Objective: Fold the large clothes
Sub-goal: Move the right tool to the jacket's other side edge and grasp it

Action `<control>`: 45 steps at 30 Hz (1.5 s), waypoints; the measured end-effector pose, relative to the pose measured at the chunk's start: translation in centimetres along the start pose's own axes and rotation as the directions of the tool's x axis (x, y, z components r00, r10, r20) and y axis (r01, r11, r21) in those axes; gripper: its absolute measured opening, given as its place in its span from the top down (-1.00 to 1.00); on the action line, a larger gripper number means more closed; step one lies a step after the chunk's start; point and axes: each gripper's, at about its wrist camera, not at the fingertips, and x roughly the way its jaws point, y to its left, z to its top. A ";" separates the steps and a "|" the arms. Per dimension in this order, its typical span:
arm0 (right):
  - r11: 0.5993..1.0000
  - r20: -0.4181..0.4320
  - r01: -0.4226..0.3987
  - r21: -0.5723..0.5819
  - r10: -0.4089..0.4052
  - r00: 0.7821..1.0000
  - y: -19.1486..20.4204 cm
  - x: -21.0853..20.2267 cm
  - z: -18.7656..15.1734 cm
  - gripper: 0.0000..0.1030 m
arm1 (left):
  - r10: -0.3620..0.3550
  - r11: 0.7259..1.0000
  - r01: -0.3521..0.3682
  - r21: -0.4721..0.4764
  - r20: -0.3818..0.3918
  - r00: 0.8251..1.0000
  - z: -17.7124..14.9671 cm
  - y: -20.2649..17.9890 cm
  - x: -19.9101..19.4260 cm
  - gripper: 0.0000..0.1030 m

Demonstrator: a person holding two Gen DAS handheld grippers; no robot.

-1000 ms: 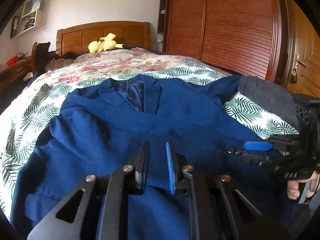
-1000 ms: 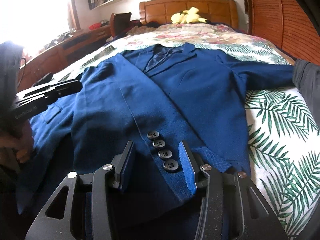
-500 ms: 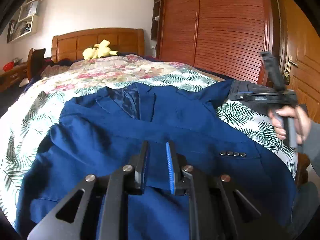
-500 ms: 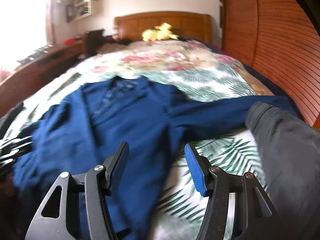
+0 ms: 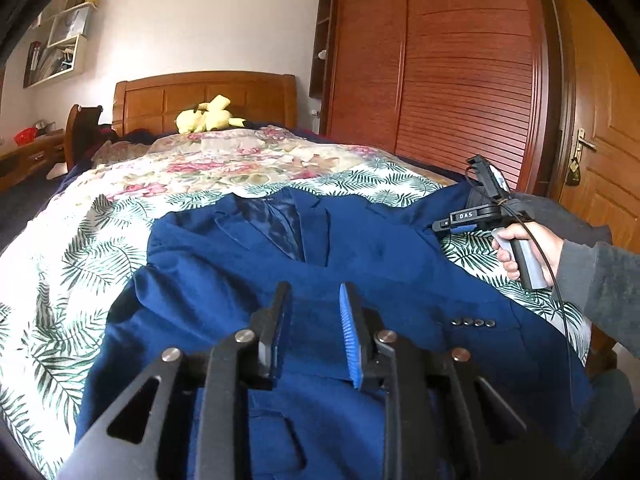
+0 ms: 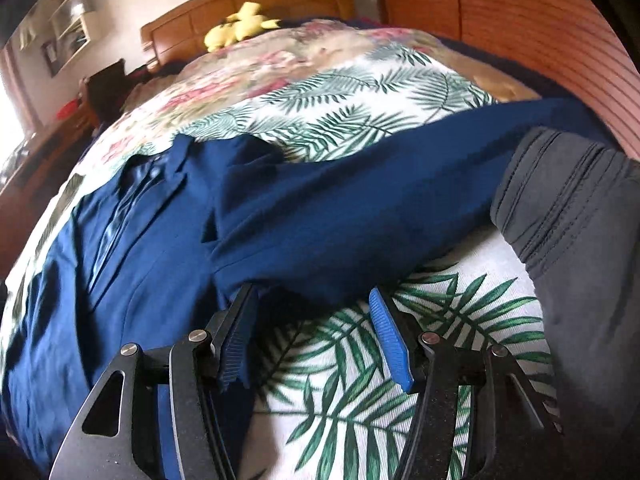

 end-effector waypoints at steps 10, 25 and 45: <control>0.995 -0.042 0.021 0.100 -0.016 0.999 -1.6 1.8 0.9 -0.15 | -0.024 0.999 0.025 -0.023 0.036 0.999 0.3 0.4 -0.7 0.39; 0.997 -0.046 0.025 0.067 -0.022 0.999 -0.7 3.4 3.0 0.87 | -0.024 1.000 0.024 -0.014 0.024 0.999 0.2 0.2 -0.4 0.27; 0.859 -0.007 -0.112 -0.499 0.125 0.992 15.2 -3.2 -2.0 0.94 | -0.017 1.000 0.017 -0.005 -0.002 1.000 -0.1 -0.1 0.4 0.25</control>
